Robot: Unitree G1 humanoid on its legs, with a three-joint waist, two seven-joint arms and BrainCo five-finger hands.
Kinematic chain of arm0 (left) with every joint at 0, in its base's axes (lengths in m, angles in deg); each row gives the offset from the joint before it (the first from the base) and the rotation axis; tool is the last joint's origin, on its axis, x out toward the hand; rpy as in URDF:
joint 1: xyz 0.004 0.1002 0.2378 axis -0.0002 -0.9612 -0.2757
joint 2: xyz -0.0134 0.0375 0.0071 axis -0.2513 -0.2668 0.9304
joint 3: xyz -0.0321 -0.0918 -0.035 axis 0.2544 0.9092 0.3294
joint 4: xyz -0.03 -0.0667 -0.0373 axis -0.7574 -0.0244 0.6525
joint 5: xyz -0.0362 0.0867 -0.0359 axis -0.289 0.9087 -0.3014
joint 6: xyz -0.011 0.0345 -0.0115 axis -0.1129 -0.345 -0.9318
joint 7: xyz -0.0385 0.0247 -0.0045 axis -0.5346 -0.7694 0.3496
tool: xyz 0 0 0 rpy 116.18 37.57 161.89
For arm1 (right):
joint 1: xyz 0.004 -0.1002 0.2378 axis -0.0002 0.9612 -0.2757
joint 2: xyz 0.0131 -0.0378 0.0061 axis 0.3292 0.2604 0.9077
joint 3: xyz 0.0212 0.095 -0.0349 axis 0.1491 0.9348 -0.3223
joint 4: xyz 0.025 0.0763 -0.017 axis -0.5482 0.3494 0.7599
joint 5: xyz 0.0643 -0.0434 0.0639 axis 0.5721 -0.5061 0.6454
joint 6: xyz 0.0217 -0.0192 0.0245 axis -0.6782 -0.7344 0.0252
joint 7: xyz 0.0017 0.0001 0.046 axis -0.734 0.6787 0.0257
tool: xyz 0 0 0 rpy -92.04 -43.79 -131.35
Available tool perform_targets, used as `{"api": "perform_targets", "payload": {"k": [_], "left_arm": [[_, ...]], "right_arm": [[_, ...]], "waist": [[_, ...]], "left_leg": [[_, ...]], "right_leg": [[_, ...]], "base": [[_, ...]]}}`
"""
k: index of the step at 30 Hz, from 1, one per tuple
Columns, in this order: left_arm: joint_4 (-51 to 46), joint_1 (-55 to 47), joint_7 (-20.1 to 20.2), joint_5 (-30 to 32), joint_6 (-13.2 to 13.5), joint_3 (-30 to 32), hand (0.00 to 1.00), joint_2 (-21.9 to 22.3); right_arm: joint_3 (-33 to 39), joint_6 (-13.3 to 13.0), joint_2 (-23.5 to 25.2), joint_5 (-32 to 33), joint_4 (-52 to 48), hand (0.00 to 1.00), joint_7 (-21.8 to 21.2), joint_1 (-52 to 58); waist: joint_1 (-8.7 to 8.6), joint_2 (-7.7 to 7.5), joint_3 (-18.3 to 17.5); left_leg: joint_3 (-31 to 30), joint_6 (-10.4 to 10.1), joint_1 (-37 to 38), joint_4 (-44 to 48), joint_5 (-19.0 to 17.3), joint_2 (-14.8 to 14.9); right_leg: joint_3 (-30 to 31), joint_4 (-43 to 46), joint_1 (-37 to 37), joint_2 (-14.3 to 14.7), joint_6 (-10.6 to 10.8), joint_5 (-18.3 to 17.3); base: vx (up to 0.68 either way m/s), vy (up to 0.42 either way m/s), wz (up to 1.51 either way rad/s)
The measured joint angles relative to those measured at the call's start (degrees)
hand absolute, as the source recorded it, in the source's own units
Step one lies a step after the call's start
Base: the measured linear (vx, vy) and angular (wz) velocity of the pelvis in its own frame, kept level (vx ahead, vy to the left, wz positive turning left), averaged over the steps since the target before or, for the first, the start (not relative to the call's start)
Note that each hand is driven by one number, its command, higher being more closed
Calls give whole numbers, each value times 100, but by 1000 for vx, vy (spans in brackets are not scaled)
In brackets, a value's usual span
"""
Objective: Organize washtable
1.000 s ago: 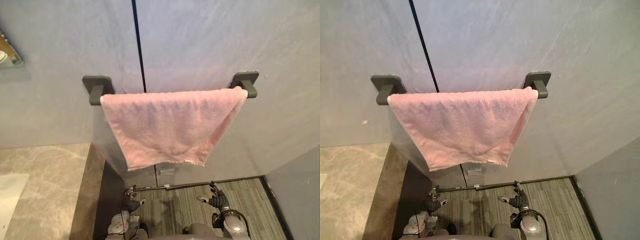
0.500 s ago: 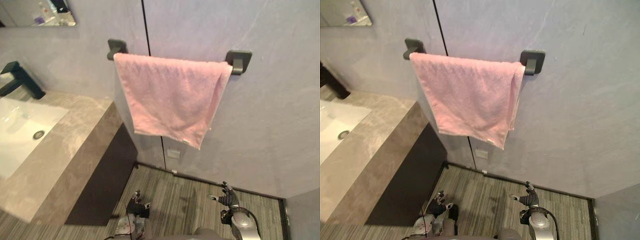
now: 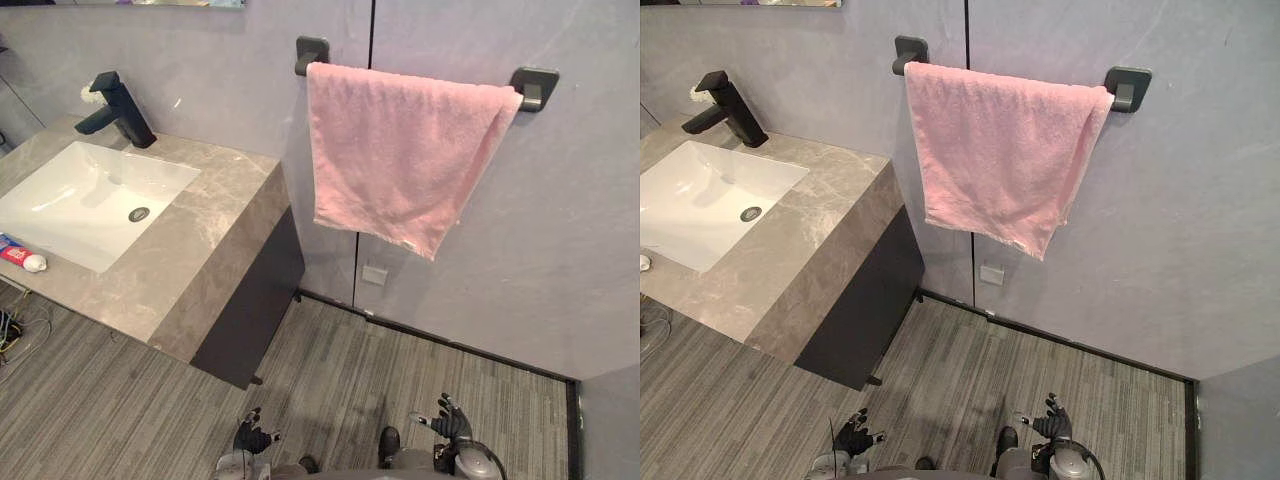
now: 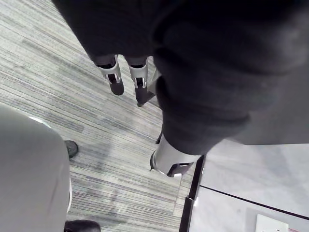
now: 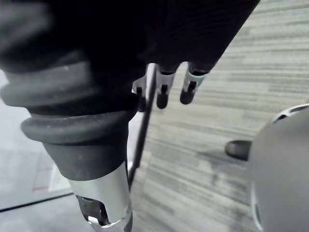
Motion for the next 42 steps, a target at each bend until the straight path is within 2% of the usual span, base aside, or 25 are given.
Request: {"api": "perform_targets", "payload": {"k": [1, 2, 3, 7, 10, 12, 14, 15, 16, 17, 19, 20, 21, 22, 23, 24, 29, 32, 34, 37, 38, 39, 40, 41, 42], "left_arm": [[5, -3, 0, 5, -1, 3, 0, 5], [55, 28, 8, 95, -5, 6, 0, -29], [53, 52, 5, 111, -2, 10, 0, -51], [49, 51, 3, 110, 10, 214, 0, 39], [-219, 62, -6, 91, 22, 464, 0, 124], [-429, 119, -14, 41, 33, 532, 0, 133], [-463, 217, -23, -22, 12, 655, 0, 142], [-465, 222, -23, -20, 11, 657, 0, 154], [-480, 227, -21, -16, 12, 653, 0, 196], [-478, 249, -7, -9, 4, 625, 0, 297], [-515, 265, -1, 56, 6, 429, 0, 291], [-407, 306, -2, 119, -21, 211, 0, 140], [-344, 338, 16, 170, -30, 167, 0, 115], [-264, 310, 7, 212, -57, 101, 0, 120], [-198, 320, 8, 225, -96, 99, 0, 109], [-174, 267, 9, 236, -95, 50, 0, 3], [-126, 163, -10, 308, -88, 121, 0, -163], [-47, 162, -3, 312, -80, 227, 0, -154], [-10, 162, -8, 314, -80, 322, 0, -153], [-14, 150, -4, 312, -75, 487, 0, -154], [-24, 150, -3, 309, -76, 613, 0, -180], [-16, 152, -4, 311, -78, 636, 0, -194], [-28, 159, 7, 308, -80, 686, 0, -184], [-79, 167, 5, 291, -84, 788, 0, -170], [-81, 200, -28, 304, -86, 855, 0, -197]], "right_arm": [[-1, 0, -24, -1, 3, 0, -1, 6], [-25, 0, -16, 40, 1, 0, 4, 19], [-28, 3, -37, 37, 37, 0, 3, -4], [-80, 8, -55, 57, 182, 0, 5, -178], [-220, 8, -33, 124, 102, 0, 7, -267], [-316, 7, -16, 170, -81, 0, 30, -284], [-323, 11, 11, 165, -347, 0, 65, -285], [-337, 14, 12, 161, -395, 0, 65, -282], [-326, 18, 11, 160, -515, 0, 59, -263], [-296, 16, -26, 157, -650, 0, 60, -232], [-290, 45, -51, 156, -598, 0, 37, -260], [-253, 60, -28, 156, -392, 0, 51, -258], [-247, 64, -19, 154, -302, 0, 53, -283], [-174, 92, -66, 155, -223, 0, 56, -332], [-132, 106, -72, 155, -193, 0, 61, -378], [-140, 138, -33, 154, -173, 0, 70, -422], [-319, 143, -50, 105, 14, 0, 70, -748], [-328, 156, -44, 54, 68, 0, 59, -781], [-334, 158, -52, -63, 194, 0, 55, -790], [-340, 192, -52, -104, 299, 0, 30, -738], [-431, 201, -95, -115, 264, 0, 7, -604], [-428, 213, -114, -114, 252, 0, -2, -514], [-423, 219, -97, -112, 220, 0, -1, -387], [-410, 208, -158, -65, 200, 0, -3, -254], [-430, 214, -150, -64, 208, 0, -11, -294]], "waist": [[-37, 5, 2], [-145, -53, 2], [-123, -100, 37], [-67, -87, 38], [4, -176, 187], [100, -302, 287], [116, -323, 323], [120, -346, 337], [68, -278, 313], [24, -161, 318], [-8, -164, 341], [-244, -287, 253], [-254, -274, 254], [-229, -176, 271], [-251, -204, 306], [-177, -176, 309], [-75, -167, 316], [-79, -179, 322], [-78, -199, 330], [-77, -302, 400], [-83, -462, 465], [-94, -474, 470], [-127, -474, 480], [-106, -444, 497], [-79, -552, 558]], "left_leg": [[-77, 48, -28, -1, 30, -15], [-363, 141, -91, 0, 101, -101], [-502, 161, -85, -10, 142, -145], [-1048, 68, -298, -166, 418, -131], [-1224, 2, -834, 119, 716, -199], [-967, 37, -1208, 244, 1000, -279], [640, 511, -1477, 1370, 280, 61], [941, 543, -1451, 1665, 84, 194], [1442, 523, -1368, 2104, -175, 468], [1705, 495, -1462, 2258, -293, 608], [1400, 561, -1510, 1885, -247, 308], [967, 579, -1222, 761, -2, -110], [1171, 589, -1175, 795, -103, -37], [1344, 341, -857, 499, 90, 161], [1318, 423, -801, 291, 322, 13], [1236, 456, -678, -35, 478, -114], [1381, 456, -665, -23, 479, -188], [1397, 471, -638, -48, 488, -211], [1377, 570, -518, -213, 554, -281], [1229, 593, -369, -339, 492, -488], [954, 706, -391, -324, 403, -649], [709, 792, -424, -261, 349, -780], [542, 946, -534, 203, 208, -798], [319, 1110, -580, 569, -156, -818], [163, 1209, -500, 580, -229, -894]], "right_leg": [[94, 212, -90, 16, 16, -120], [1045, 683, -248, 112, 0, -439], [1318, 792, -245, 137, 57, -577], [720, 741, -246, 43, 0, -627], [36, 813, -285, -176, -94, -693], [-488, 952, -384, -442, -189, -791], [-1136, 1183, -444, -738, -213, -884], [-1280, 1271, -436, -811, -228, -912], [-1592, 1474, -425, -957, -208, -959], [-1863, 1730, -422, -1032, -129, -1041], [-1654, 1628, -452, -940, 18, -1273], [-1660, 989, -274, -905, -57, -932], [-1925, 840, -153, -938, 21, -777], [-2108, 742, -24, -885, 134, -659], [-2176, 690, 36, -912, 145, -594], [-2161, 467, 96, -896, 174, -421], [-1868, -19, 174, -808, 236, 2], [-1785, -71, 171, -797, 235, 94], [-1738, 23, 161, -837, 259, 58], [-1718, 587, 63, -1160, 367, -345], [-1559, 1201, -54, -1394, 530, -831], [-1014, 1325, -116, -1226, 853, -1254], [-658, 1367, -139, -1104, 1102, -1443], [-347, 1742, -159, -1039, 1205, -1548], [-87, 2137, -344, -1003, 845, -1601]], "base": [[-2, 10, 61], [57, 13, 85], [67, 16, 85], [53, -55, 83], [-25, -53, 117], [-104, -23, 151], [-94, 24, 145], [-89, 88, 127], [-93, 161, 132], [-80, 144, 134], [-107, 48, 158], [-111, 43, 198], [-14, 89, 184], [63, 103, 89], [-12, 183, 72], [-50, 138, 42], [-81, 76, -21], [-94, 13, -16], [-97, 8, -8], [-83, 42, 16], [-69, 35, 72], [0, 68, 100], [168, 84, 101], [223, 112, 85], [190, 67, 59]]}}
